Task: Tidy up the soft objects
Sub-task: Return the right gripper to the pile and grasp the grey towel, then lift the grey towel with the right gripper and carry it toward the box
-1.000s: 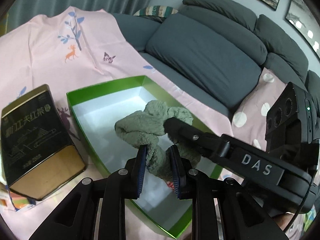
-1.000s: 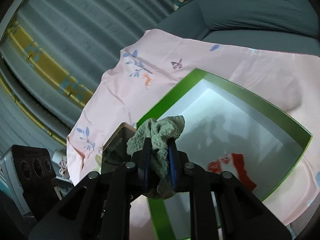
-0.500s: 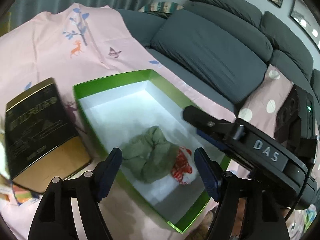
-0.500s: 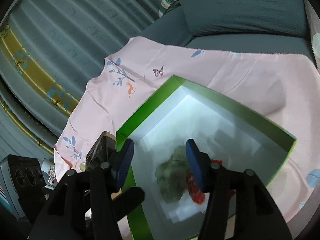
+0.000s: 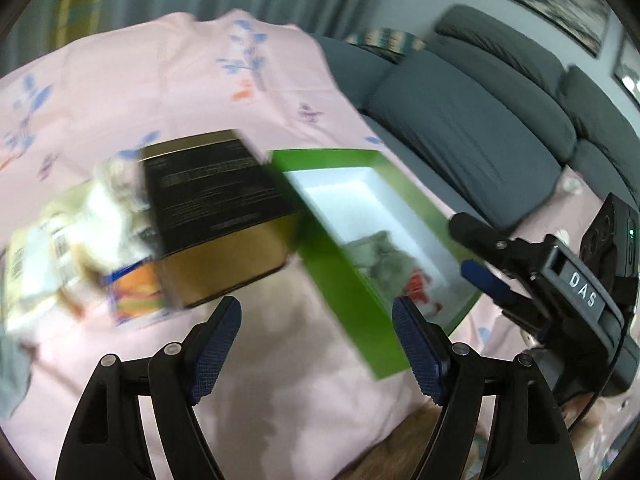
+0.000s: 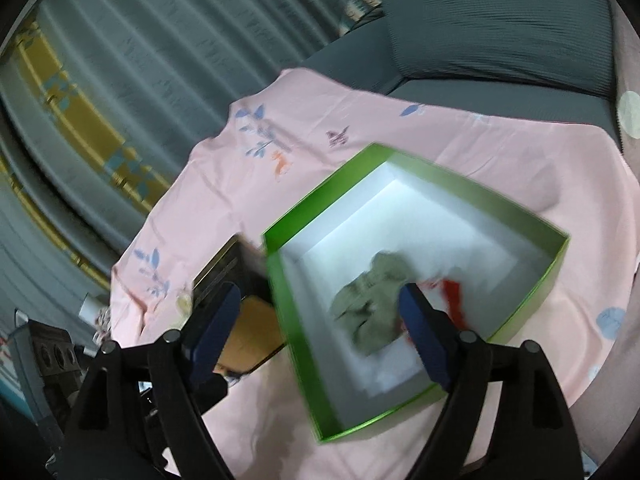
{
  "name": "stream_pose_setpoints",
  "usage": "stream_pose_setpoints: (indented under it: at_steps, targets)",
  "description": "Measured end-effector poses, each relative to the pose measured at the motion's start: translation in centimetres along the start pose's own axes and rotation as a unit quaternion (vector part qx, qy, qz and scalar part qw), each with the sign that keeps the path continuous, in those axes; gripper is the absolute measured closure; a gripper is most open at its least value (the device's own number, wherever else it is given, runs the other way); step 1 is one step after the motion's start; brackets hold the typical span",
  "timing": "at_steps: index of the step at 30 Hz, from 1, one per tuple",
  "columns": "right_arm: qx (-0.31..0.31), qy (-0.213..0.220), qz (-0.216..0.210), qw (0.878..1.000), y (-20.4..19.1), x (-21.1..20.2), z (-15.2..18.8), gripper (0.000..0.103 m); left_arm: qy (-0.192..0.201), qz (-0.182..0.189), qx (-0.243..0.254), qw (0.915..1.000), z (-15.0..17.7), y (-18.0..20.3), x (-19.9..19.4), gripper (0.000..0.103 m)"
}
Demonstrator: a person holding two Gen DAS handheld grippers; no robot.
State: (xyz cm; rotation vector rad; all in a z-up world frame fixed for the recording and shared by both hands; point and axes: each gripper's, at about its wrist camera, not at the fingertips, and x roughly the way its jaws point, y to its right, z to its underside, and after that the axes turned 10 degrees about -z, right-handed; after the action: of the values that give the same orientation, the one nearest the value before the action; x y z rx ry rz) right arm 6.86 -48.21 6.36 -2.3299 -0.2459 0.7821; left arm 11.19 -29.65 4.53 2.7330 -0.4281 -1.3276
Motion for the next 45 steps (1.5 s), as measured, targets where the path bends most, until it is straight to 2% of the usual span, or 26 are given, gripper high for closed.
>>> stream_pose_setpoints:
  at_steps: [4,6,8,12,15,20,24,29,32,35,39,41,42,43,44,45]
  targets:
    - [-0.028,-0.033,-0.026,0.999,-2.6,1.4,1.6,0.013,0.012,-0.052,-0.063,0.9966,2.2,-5.8,-2.5,0.025]
    - [-0.045,-0.054,-0.038,0.997,-4.2,2.5,2.5,0.013,0.014,-0.096,-0.095,0.9908,3.8,-9.0,-3.7,0.025]
    - [-0.062,-0.079,-0.057,0.993,-6.1,3.8,3.6,0.013,0.010,-0.137,-0.128,0.9822,5.5,-12.3,-4.8,0.025]
    - [-0.089,-0.142,-0.109,0.980,-10.5,7.0,6.4,0.013,0.002,-0.171,-0.200,0.9648,8.8,-18.6,-6.6,0.025]
    - [-0.110,-0.181,-0.129,0.969,-13.4,9.1,8.6,0.012,0.003,-0.200,-0.244,0.9489,10.9,-22.4,-8.1,0.025]
    - [-0.125,-0.255,-0.156,0.946,-18.0,13.4,13.1,0.012,0.008,-0.217,-0.293,0.9311,13.8,-26.1,-9.9,0.025]
    - [-0.128,-0.309,-0.169,0.927,-21.8,17.0,16.7,0.012,0.005,-0.222,-0.314,0.9229,15.2,-27.9,-10.2,0.025]
    - [-0.147,-0.352,-0.142,0.913,-25.8,21.5,20.3,0.012,0.002,-0.220,-0.340,0.9144,16.6,-30.0,-10.8,0.025]
    - [-0.167,-0.362,-0.120,0.909,-27.6,23.6,22.1,0.012,0.004,-0.215,-0.349,0.9119,17.0,-30.9,-11.1,0.025]
    - [-0.179,-0.366,-0.098,0.908,-28.6,25.5,23.6,0.012,0.002,-0.218,-0.356,0.9088,17.4,-31.6,-11.2,0.025]
    - [-0.206,-0.385,-0.062,0.898,-28.9,28.3,25.9,0.013,-0.003,-0.210,-0.367,0.9062,17.9,-32.5,-11.3,0.025]
    - [-0.223,-0.379,-0.045,0.897,-28.6,29.0,26.5,0.024,-0.004,-0.210,-0.369,0.9055,18.1,-32.7,-11.3,0.025]
    - [-0.238,-0.365,-0.038,0.899,-28.5,28.9,26.6,0.037,-0.004,-0.210,-0.369,0.9052,18.1,-32.7,-11.3,0.025]
    - [-0.259,-0.348,-0.029,0.901,-28.5,28.7,26.5,0.055,-0.005,-0.211,-0.370,0.9049,18.2,-32.8,-11.3,0.025]
    - [-0.272,-0.339,-0.024,0.900,-28.4,28.6,26.4,0.065,-0.006,-0.210,-0.370,0.9048,18.2,-32.8,-11.2,0.025]
    - [-0.274,-0.340,-0.026,0.899,-28.2,28.5,26.3,0.081,-0.007,-0.208,-0.371,0.9052,18.2,-32.8,-11.2,0.025]
